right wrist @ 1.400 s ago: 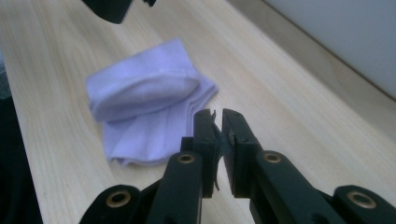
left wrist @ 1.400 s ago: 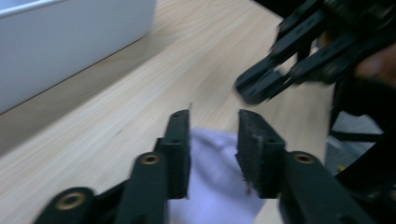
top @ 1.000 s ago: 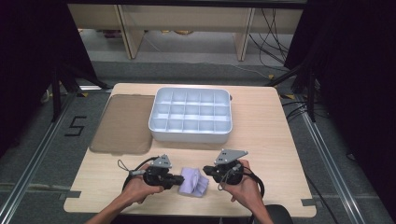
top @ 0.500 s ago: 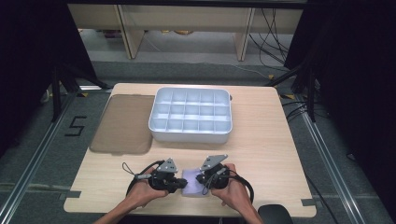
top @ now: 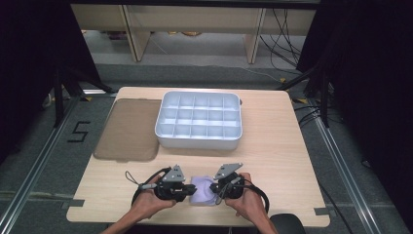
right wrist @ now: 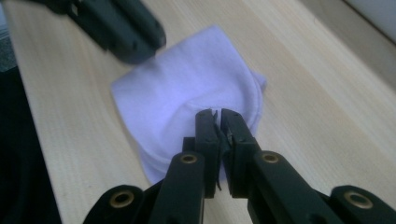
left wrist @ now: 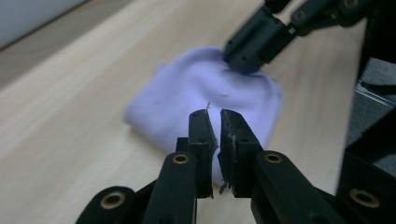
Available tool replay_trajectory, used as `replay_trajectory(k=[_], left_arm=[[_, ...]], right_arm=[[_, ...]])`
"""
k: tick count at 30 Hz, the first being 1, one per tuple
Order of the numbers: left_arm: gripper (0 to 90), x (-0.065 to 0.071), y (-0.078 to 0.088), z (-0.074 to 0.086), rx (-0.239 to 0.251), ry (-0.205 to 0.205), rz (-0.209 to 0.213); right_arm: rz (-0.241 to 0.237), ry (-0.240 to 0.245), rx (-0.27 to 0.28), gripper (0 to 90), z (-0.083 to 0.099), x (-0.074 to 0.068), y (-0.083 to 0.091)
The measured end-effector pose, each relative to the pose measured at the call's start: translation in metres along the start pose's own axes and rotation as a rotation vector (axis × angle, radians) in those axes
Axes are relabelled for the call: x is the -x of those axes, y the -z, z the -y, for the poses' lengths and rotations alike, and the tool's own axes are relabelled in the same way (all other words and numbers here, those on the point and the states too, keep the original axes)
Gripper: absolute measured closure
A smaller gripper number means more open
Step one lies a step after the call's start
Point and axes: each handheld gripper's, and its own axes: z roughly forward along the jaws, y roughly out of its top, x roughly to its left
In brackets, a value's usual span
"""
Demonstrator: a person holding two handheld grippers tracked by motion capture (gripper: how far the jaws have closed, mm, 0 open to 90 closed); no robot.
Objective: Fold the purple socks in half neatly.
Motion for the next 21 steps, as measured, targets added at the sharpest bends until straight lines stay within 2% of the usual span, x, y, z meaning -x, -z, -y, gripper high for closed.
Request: replay_trajectory(k=[1, 2, 4, 5, 6, 7, 9, 10, 11, 12, 13, 14, 15, 16, 17, 18, 21], left_arm=[[81.4, 0.004, -0.003, 0.001, -0.021, -0.007, 0.004], [81.3, 0.007, -0.006, 0.002, -0.031, -0.013, 0.008], [81.4, 0.007, -0.011, 0.005, -0.055, -0.051, -0.006], [81.7, 0.006, -0.012, 0.006, -0.066, -0.049, -0.011], [81.8, 0.007, -0.012, 0.007, -0.049, -0.024, -0.002], [81.9, 0.005, -0.011, 0.006, -0.053, -0.039, -0.002], [81.2, 0.005, -0.008, 0.004, -0.043, -0.021, -0.003], [80.8, 0.002, -0.006, 0.003, -0.037, -0.022, -0.002], [80.6, 0.0, -0.004, 0.001, -0.026, 0.003, -0.005], [80.5, -0.003, -0.003, -0.001, -0.014, 0.002, -0.014], [80.3, -0.007, -0.002, -0.002, -0.014, 0.004, -0.025], [80.1, -0.009, -0.001, -0.003, -0.005, 0.029, -0.035], [80.1, -0.014, -0.001, -0.005, 0.0, 0.023, -0.037], [80.0, -0.017, -0.002, -0.006, 0.0, 0.037, -0.046], [80.0, -0.02, -0.003, -0.007, -0.001, 0.034, -0.053], [79.9, -0.023, -0.006, -0.008, 0.003, 0.041, -0.056], [80.0, -0.029, -0.014, -0.009, -0.004, 0.057, -0.074]], right_arm=[[-0.011, 0.017, 0.0, 86.4, -0.001, -0.002, 0.003], [0.001, 0.008, -0.015, 86.3, -0.001, -0.005, 0.007], [-0.008, 0.007, -0.029, 86.6, 0.003, -0.011, 0.009], [-0.005, 0.016, -0.028, 86.6, 0.006, -0.011, 0.007], [0.0, 0.002, -0.048, 86.7, 0.009, -0.012, 0.006], [0.007, 0.014, -0.057, 86.7, 0.011, -0.01, 0.004], [-0.011, 0.011, -0.041, 86.7, 0.011, -0.009, 0.004], [0.012, 0.009, -0.033, 86.6, 0.01, -0.009, 0.004], [0.003, 0.014, -0.028, 86.3, 0.009, -0.009, 0.008], [0.015, 0.003, -0.019, 85.9, 0.007, -0.011, 0.011], [0.011, 0.017, -0.006, 85.6, 0.005, -0.01, 0.013], [0.023, 0.024, 0.008, 85.4, 0.004, -0.009, 0.014], [0.038, 0.022, 0.018, 85.3, 0.002, -0.009, 0.014], [0.047, 0.032, 0.033, 85.3, 0.0, -0.007, 0.014], [0.048, 0.042, 0.029, 85.1, -0.003, -0.005, 0.015], [0.049, 0.04, 0.044, 85.0, -0.004, -0.004, 0.012], [0.043, 0.027, 0.03, 85.0, -0.007, 0.0, 0.006]])
